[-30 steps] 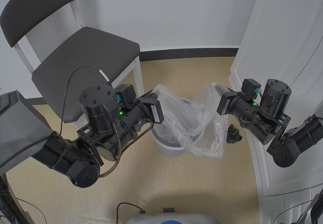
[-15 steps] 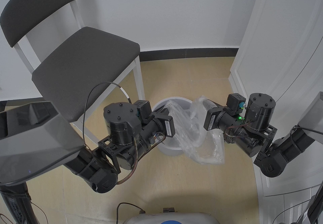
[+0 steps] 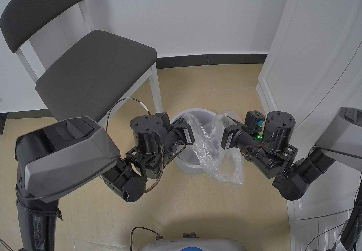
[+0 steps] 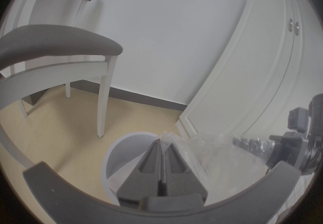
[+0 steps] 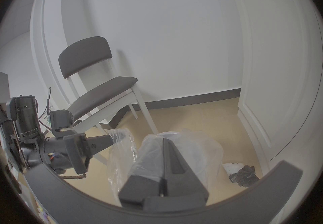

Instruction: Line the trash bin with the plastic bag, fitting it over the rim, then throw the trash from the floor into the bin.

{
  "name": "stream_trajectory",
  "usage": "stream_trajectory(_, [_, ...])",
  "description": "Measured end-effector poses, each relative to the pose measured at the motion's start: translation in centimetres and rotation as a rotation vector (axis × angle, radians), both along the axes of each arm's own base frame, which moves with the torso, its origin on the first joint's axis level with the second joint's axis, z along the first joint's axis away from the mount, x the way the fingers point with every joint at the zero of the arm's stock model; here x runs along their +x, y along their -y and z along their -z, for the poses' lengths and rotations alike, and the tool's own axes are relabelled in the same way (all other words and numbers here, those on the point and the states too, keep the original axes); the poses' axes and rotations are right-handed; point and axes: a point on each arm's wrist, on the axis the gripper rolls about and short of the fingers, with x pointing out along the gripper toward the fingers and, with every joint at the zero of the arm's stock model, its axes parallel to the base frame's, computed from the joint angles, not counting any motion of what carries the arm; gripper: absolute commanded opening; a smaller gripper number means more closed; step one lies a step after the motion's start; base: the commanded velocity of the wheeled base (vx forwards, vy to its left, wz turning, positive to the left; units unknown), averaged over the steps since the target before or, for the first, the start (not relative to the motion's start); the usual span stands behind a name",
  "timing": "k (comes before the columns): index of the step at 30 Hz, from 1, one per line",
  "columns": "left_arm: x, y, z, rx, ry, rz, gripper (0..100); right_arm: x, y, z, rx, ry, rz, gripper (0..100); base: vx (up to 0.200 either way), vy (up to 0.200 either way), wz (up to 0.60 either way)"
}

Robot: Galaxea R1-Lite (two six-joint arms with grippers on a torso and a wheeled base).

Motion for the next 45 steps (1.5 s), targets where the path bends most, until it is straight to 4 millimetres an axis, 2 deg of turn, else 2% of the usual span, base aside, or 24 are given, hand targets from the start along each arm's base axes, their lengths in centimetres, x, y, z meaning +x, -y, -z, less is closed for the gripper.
stream_trajectory(4, [1.8,-0.8,0.5,-0.034,-0.001,-0.039,0,0.7,-0.4,0.8,0.003,0.005,0.015,0,0.0,0.0,0.0])
stream_trajectory(9, [3.1,-0.9,1.1,-0.076,-0.008,-0.059,0,1.2,-0.4,1.3,-0.001,0.002,0.023,0,0.0,0.0,0.0])
stream_trajectory(17, [4.0,-0.6,2.3,-0.082,-0.012,-0.07,0,1.8,-0.4,1.3,0.01,0.007,0.034,0,0.0,0.0,0.0])
stream_trajectory(27, [4.7,0.6,2.9,-0.158,-0.028,-0.101,0,2.5,-0.7,1.4,0.035,0.015,0.043,0,0.0,0.0,0.0])
stream_trajectory(37, [5.4,-0.2,2.6,-0.148,-0.032,-0.132,0,3.9,-2.9,1.8,0.273,-0.031,0.017,0,0.0,0.0,0.0])
stream_trajectory(45, [5.5,-1.8,0.5,-0.164,-0.008,-0.158,0,3.3,-5.7,2.0,0.455,-0.117,-0.047,0,0.0,0.0,0.0])
